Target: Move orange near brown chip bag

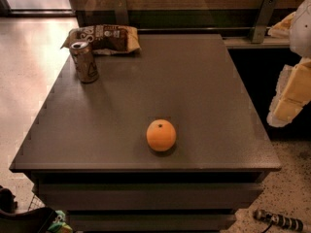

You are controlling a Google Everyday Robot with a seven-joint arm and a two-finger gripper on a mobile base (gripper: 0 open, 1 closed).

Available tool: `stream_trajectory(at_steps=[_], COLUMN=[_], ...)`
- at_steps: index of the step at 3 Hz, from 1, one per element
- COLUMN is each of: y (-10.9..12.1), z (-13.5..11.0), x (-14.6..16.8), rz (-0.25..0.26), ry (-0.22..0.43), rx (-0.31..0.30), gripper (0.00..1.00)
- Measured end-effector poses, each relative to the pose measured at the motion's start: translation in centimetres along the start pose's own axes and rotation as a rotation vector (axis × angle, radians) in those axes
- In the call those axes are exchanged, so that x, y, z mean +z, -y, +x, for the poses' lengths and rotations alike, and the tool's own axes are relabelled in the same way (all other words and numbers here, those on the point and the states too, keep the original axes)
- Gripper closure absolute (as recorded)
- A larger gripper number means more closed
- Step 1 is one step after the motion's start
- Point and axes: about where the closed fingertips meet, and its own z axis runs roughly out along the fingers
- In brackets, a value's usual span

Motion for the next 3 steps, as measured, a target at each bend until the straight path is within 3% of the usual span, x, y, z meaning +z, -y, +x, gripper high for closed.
stream_trajectory(at_steps=[1, 2, 3], y=[0.0, -0.1, -1.4], z=[0.0, -1.1, -4.5], x=[0.0, 0.7, 3.7], rz=[0.000, -0.017, -0.092], ry=[0.000, 0.068, 0.284], rx=[0.000, -0.006, -0.018], gripper=[0.00, 0.00, 0.00])
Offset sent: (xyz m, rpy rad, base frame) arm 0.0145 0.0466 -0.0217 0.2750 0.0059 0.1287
